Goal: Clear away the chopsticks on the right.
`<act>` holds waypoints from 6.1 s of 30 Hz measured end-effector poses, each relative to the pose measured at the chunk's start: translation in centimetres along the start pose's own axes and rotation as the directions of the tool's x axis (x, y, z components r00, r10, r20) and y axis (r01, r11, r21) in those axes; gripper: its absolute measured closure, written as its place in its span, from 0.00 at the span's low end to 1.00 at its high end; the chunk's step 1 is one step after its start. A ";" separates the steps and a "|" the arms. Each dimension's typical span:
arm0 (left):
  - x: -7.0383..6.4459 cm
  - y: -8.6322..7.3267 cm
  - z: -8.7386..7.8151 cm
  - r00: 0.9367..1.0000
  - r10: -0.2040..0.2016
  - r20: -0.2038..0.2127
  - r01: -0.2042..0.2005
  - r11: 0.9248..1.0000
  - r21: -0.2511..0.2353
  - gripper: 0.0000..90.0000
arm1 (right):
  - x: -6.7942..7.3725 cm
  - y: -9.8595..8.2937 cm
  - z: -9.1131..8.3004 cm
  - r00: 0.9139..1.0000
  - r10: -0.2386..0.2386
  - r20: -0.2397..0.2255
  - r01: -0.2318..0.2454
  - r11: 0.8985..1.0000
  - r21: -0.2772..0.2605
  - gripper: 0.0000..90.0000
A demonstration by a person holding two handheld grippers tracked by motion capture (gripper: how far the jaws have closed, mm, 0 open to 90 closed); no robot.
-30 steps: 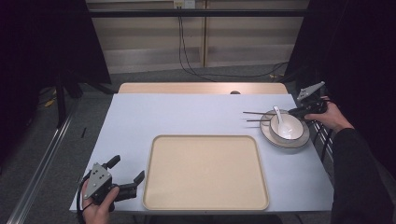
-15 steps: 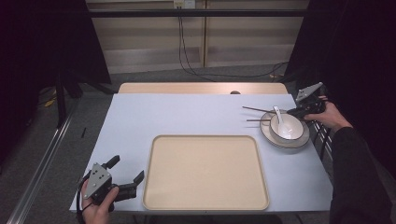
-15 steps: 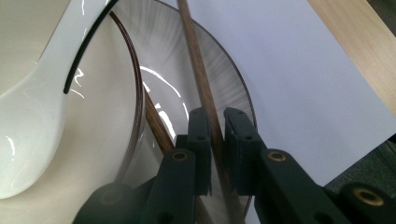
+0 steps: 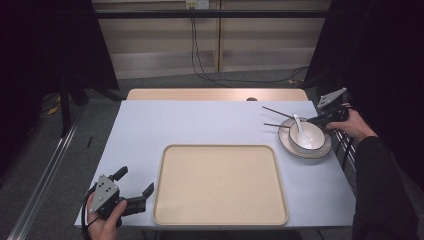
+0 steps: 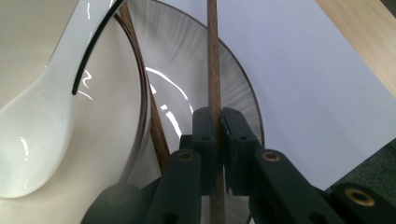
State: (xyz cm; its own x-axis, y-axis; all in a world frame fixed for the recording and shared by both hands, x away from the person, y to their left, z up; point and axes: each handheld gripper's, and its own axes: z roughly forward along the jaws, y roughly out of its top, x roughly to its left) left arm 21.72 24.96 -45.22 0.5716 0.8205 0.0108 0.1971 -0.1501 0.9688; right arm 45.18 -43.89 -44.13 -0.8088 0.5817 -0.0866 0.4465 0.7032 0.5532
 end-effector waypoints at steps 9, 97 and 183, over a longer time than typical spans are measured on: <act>0.1 0.0 -0.2 1.000 0.007 -0.005 -0.007 1.000 0.000 0.01 | -0.3 -0.6 -0.8 0.998 0.062 0.026 -0.061 0.998 -0.010 0.94; -0.2 0.6 0.0 0.999 0.032 0.007 -0.032 0.999 -0.038 0.01 | 26.9 0.0 -3.4 0.747 0.607 -0.270 -0.664 0.703 -0.255 0.94; 0.0 0.4 0.0 0.999 0.041 0.009 -0.040 0.999 -0.016 0.02 | 10.7 -3.2 -11.1 0.960 0.278 -0.043 -0.280 0.925 -0.259 0.24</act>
State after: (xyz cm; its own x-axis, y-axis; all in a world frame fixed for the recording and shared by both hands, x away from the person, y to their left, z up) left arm 21.78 24.87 -44.83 0.5862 0.8087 0.0480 0.1611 -0.1744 0.9714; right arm 30.88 -44.40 -37.64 -0.6683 0.7362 0.1065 0.5400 0.3817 0.7502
